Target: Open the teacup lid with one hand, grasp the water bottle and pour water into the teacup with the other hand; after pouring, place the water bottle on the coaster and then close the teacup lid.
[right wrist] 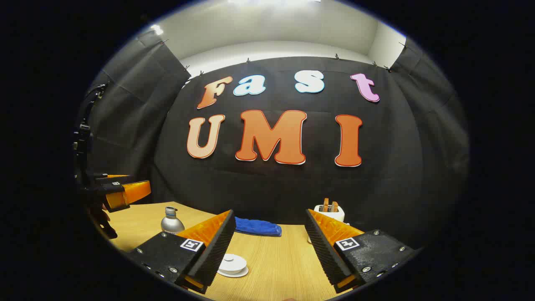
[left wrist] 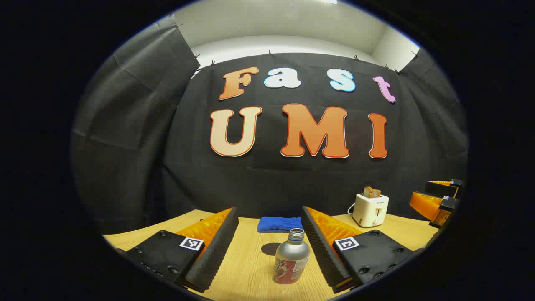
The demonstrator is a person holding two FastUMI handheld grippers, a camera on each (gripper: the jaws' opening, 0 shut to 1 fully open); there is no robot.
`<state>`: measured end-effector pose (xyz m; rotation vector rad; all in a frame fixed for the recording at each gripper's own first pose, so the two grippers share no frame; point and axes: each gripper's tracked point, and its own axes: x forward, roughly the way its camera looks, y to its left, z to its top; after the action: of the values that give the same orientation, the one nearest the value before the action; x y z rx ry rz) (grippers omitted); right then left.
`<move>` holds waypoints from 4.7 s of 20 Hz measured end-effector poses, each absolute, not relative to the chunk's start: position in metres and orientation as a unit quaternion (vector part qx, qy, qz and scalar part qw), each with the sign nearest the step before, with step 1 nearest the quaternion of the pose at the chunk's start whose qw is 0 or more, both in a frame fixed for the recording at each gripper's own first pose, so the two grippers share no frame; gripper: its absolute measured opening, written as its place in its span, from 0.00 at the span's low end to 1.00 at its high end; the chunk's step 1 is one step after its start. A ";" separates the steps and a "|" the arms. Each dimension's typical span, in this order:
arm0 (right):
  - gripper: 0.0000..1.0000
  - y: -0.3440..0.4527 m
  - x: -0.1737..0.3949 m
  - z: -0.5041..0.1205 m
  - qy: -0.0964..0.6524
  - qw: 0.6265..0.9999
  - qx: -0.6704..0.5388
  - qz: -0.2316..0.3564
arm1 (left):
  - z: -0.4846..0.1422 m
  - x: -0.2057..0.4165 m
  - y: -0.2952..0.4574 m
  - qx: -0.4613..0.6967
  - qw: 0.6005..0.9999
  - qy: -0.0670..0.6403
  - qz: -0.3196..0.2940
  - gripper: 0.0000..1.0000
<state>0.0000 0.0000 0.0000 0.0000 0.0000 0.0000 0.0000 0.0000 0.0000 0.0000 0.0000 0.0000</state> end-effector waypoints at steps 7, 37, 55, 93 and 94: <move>0.99 0.000 0.003 -0.001 0.000 1.000 0.007 0.004 | 0.001 -0.003 0.000 0.008 1.000 0.001 0.000 0.98; 0.84 0.080 0.050 -0.133 0.157 0.983 0.001 0.095 | -0.057 -0.017 0.010 0.044 0.997 0.064 -0.007 0.98; 0.22 0.105 0.057 -0.186 0.247 0.959 0.025 0.134 | -0.086 -0.008 -0.001 0.043 0.994 0.097 -0.025 0.99; 0.22 -0.018 0.027 -0.116 0.162 0.983 0.084 0.023 | -0.182 0.053 -0.016 0.086 0.973 0.212 -0.022 0.80; 0.22 -0.021 0.026 -0.115 0.160 0.983 0.083 0.020 | -0.176 0.055 -0.014 0.102 0.973 0.208 -0.021 0.76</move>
<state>0.0264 -0.0208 -0.1152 0.1663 0.3228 0.0400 0.0553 -0.0142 -0.1758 0.2053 0.4190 -0.0419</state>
